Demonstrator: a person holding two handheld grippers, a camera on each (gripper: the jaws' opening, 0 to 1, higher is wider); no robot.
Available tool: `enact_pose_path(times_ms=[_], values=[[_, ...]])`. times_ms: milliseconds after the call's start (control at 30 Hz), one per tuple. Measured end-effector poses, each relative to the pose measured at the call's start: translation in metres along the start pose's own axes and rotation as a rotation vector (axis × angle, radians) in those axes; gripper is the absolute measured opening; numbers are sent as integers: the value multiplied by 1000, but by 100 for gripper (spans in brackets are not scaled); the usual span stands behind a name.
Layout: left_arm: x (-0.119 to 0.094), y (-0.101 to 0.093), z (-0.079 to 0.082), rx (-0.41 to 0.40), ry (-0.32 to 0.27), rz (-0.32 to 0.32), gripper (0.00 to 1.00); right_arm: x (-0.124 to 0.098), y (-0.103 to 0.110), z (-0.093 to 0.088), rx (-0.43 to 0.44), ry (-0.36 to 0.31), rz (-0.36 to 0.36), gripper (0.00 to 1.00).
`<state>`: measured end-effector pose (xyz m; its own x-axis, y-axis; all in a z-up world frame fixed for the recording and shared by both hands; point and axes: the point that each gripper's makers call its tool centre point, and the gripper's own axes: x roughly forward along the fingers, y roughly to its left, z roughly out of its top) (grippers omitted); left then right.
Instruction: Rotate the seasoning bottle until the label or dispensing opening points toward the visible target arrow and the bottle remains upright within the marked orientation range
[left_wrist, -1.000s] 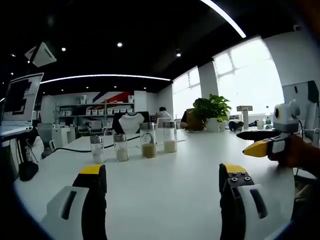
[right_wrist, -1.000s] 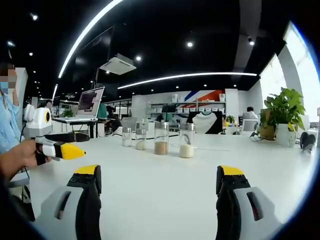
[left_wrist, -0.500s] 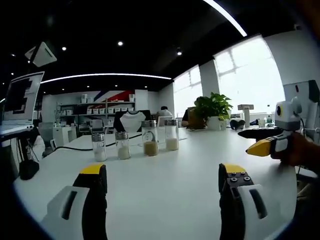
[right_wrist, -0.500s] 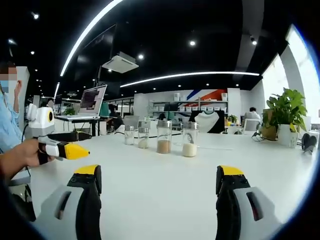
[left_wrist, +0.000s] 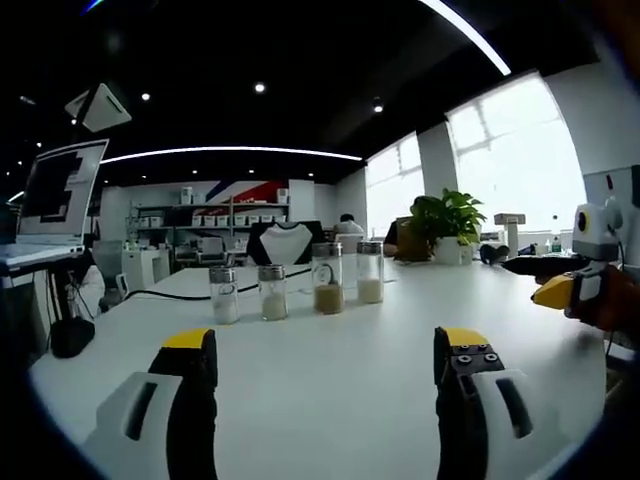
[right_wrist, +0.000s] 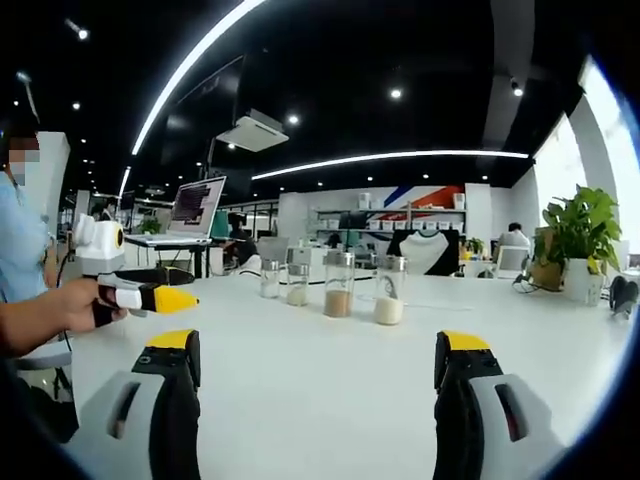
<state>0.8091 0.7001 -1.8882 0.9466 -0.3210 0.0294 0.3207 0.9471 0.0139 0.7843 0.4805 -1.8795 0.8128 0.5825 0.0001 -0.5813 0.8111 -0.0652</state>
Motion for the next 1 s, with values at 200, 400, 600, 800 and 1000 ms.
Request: enact_pose_path(times_ms=[200,400,600,800,1000], values=[[8,3,6,12,-2,-10,100,0,1,-2,6,6,1,99],[18,15,13,39,-4,10,100,0,4,3,4,1,10,99],[36,34,6,50,24,38,98,-2,5,6,7,-5,10,99],[51,56,3,60,36,64,91,-1,6,9,16,-15,16,99],[68,79,-1,21,47,104,83,-1,7,8,14,-6,15,99]])
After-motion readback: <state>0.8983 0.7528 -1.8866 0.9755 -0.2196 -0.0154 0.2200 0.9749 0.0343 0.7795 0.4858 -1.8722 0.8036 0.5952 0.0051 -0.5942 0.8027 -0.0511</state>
